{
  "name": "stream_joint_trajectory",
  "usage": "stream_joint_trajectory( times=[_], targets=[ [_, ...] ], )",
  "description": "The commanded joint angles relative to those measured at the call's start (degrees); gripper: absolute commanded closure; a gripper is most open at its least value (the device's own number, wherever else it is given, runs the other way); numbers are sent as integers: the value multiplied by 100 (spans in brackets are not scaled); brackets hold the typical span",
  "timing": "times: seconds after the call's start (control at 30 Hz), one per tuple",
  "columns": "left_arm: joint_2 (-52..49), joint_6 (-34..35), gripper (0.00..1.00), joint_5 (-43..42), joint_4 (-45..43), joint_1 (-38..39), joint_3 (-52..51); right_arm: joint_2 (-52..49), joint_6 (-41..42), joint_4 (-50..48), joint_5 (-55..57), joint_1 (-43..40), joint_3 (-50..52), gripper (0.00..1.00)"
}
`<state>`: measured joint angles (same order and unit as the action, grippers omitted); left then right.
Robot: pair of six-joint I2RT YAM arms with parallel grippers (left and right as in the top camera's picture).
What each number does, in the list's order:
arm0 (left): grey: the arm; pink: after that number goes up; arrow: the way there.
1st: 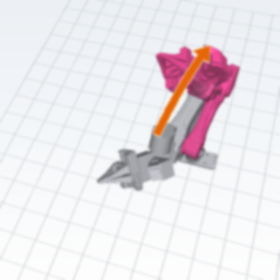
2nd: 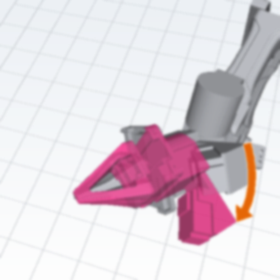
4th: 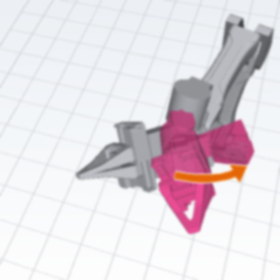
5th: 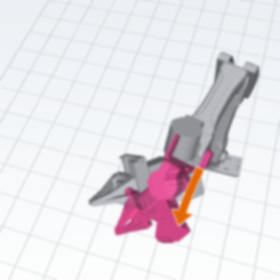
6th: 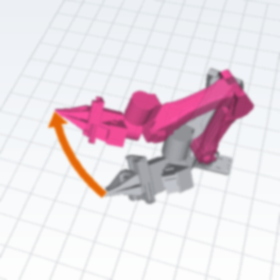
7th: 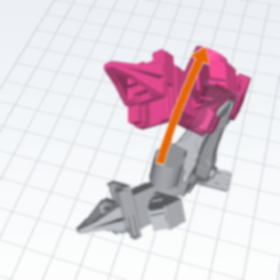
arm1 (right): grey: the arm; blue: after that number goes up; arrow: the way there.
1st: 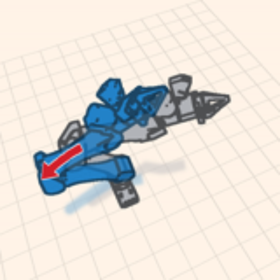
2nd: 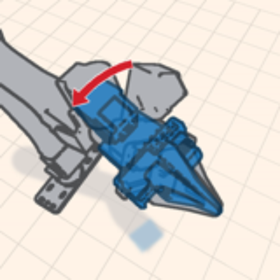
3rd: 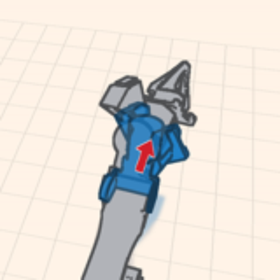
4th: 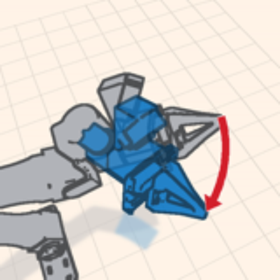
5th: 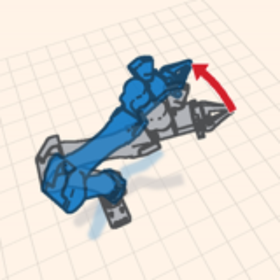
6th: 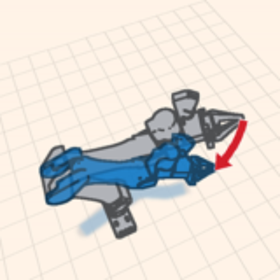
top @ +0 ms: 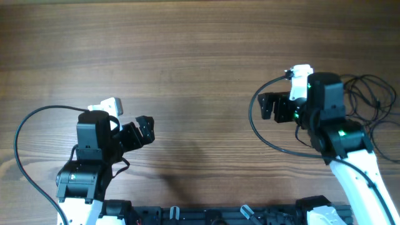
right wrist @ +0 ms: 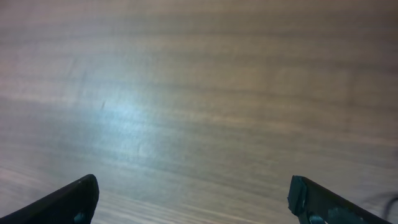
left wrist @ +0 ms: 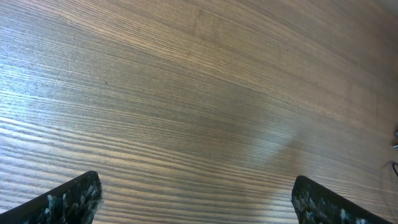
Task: Untangle cables
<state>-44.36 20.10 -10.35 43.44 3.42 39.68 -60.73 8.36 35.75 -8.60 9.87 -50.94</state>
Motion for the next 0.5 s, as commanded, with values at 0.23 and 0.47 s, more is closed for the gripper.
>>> stream_joint_trajectory(
  times=[0.23, 0.47],
  targets=[
    [-7, 48, 0, 59, -15, 20, -55, 1687, -52, -4, 916, -20, 13, 0],
    [-7, 48, 0, 59, -15, 20, -55, 2883, -833, -1193, 920, -85, 813, 0]
  ],
)
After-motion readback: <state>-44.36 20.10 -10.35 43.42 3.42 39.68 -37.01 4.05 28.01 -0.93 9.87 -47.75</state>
